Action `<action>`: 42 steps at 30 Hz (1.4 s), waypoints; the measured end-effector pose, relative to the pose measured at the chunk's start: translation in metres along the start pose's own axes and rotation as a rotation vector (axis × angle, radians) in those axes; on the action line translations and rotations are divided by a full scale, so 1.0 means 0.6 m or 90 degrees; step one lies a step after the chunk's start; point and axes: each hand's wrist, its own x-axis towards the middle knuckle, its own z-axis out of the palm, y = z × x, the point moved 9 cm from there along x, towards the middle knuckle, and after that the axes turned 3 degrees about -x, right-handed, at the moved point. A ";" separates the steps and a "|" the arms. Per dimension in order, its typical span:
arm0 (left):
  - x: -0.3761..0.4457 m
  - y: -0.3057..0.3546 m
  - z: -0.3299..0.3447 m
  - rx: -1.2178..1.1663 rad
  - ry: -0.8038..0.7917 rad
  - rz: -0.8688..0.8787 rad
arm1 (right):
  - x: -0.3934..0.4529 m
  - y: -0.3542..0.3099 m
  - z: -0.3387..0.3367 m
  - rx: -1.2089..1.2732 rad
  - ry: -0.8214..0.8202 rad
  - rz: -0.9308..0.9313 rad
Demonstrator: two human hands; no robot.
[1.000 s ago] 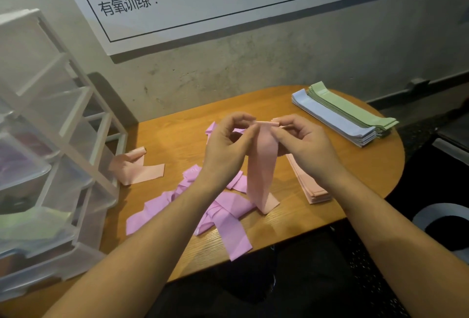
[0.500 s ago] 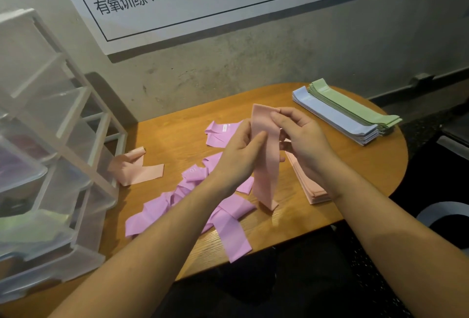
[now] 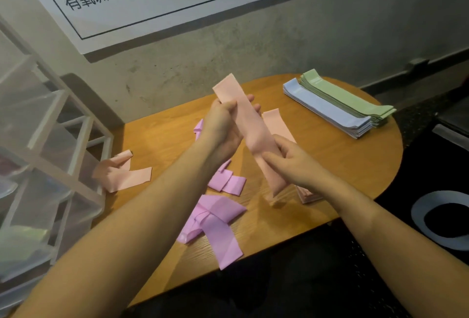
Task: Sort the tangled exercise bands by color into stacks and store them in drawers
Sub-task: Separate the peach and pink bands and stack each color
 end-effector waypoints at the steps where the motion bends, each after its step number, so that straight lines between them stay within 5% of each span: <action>1: 0.015 -0.006 0.002 0.004 0.010 -0.008 | 0.000 0.004 -0.009 -0.003 0.023 0.007; 7: 0.095 -0.037 0.036 0.114 0.026 -0.009 | 0.000 0.049 -0.072 -0.073 0.109 0.096; 17: 0.202 -0.112 0.027 0.394 0.075 0.022 | 0.004 0.129 -0.130 -0.189 0.095 0.143; 27: 0.252 -0.161 0.003 0.646 0.030 0.074 | 0.009 0.171 -0.120 -0.512 0.066 0.141; 31: 0.273 -0.164 -0.011 0.625 0.063 0.072 | 0.006 0.172 -0.123 -0.515 0.106 0.100; 42: 0.274 -0.174 -0.015 0.568 0.080 0.052 | 0.008 0.189 -0.106 -0.547 0.013 0.114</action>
